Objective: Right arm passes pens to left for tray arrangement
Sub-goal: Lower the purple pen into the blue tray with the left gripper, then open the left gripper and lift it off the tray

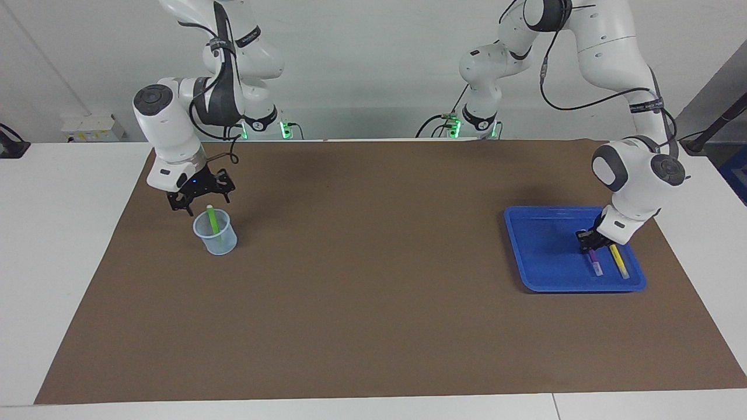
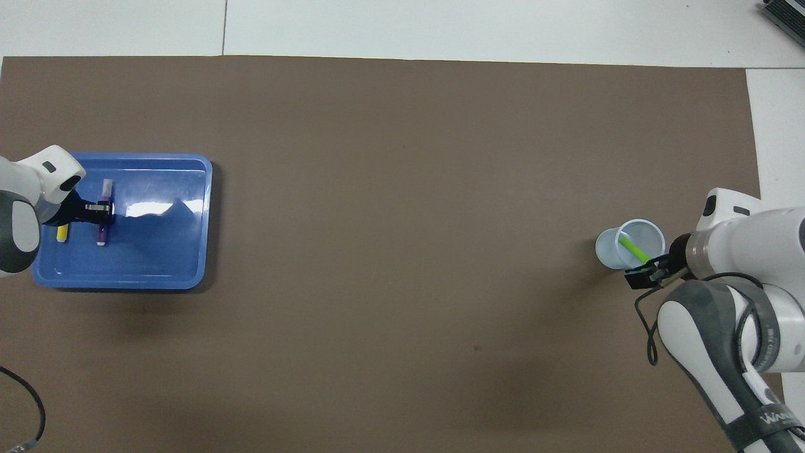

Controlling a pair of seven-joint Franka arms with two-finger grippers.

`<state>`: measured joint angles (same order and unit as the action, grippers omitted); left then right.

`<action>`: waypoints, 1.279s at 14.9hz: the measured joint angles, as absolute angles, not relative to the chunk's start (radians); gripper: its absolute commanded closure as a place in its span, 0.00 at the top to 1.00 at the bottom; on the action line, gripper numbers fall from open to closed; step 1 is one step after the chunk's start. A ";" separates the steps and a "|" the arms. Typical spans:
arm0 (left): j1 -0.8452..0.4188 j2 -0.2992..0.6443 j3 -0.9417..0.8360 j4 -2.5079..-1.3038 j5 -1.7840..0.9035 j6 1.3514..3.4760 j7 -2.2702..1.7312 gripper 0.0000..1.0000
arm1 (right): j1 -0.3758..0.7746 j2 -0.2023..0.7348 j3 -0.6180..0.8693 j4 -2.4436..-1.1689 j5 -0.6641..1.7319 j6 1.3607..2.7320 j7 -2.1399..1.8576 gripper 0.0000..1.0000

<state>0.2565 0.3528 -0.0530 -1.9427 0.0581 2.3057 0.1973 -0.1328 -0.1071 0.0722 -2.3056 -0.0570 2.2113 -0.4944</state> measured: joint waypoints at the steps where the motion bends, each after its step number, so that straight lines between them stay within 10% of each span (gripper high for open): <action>1: 0.257 0.353 -0.053 -1.942 0.058 2.306 0.197 1.00 | -0.136 -0.107 0.072 -2.307 -0.062 2.211 -0.494 0.93; 12: 0.251 0.290 -0.079 -1.866 -0.029 2.107 0.034 1.00 | -0.137 -0.107 0.074 -2.311 -0.065 2.211 -0.494 0.58; 19: 0.164 0.187 -0.086 -1.866 -0.195 1.956 -0.253 1.00 | -0.137 -0.107 0.074 -2.312 -0.072 2.211 -0.494 0.19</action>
